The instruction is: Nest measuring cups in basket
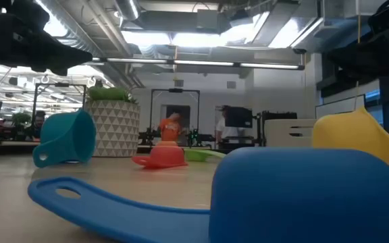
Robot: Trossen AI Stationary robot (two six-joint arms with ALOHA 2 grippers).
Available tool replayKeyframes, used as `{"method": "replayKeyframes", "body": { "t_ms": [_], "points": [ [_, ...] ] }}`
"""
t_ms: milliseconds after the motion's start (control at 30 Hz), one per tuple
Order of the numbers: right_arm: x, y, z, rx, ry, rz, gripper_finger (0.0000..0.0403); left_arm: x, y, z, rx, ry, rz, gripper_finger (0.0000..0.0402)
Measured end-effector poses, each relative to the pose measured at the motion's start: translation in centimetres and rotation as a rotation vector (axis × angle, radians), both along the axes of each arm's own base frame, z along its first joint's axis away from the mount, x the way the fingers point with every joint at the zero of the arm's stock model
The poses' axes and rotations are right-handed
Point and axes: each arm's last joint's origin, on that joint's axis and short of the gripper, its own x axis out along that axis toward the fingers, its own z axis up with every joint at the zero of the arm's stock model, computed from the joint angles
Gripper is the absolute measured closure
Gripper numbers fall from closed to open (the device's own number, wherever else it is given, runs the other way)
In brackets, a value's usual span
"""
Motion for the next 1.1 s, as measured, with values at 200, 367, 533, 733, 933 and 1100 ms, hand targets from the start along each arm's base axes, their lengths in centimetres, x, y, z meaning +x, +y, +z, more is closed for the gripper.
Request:
{"method": "replayKeyframes", "body": {
  "t_ms": [200,367,533,733,933,1100],
  "points": [
    [0.00,0.00,0.00,0.000,0.000,0.000,0.0352,0.00,0.00,0.01,0.000,0.000,0.000,0.0388],
    [0.00,0.00,0.00,0.000,0.000,0.000,0.0352,0.00,0.00,0.00,0.000,0.000,0.000,0.0388],
    [0.00,0.00,0.00,0.000,0.000,0.000,0.0352,0.00,0.00,0.01,0.000,0.000,0.000,0.0388],
    [0.00,0.00,0.00,0.000,0.000,0.000,0.0352,0.00,0.00,0.00,0.000,0.000,0.000,0.0388],
    [0.00,0.00,0.00,0.000,0.000,0.000,0.0352,-0.01,0.04,0.03,0.026,0.002,0.017,0.0388],
    [0.00,0.00,0.00,0.000,0.000,0.000,0.0352,-0.03,0.11,0.05,0.021,0.000,0.042,0.0388]
  ]
}}
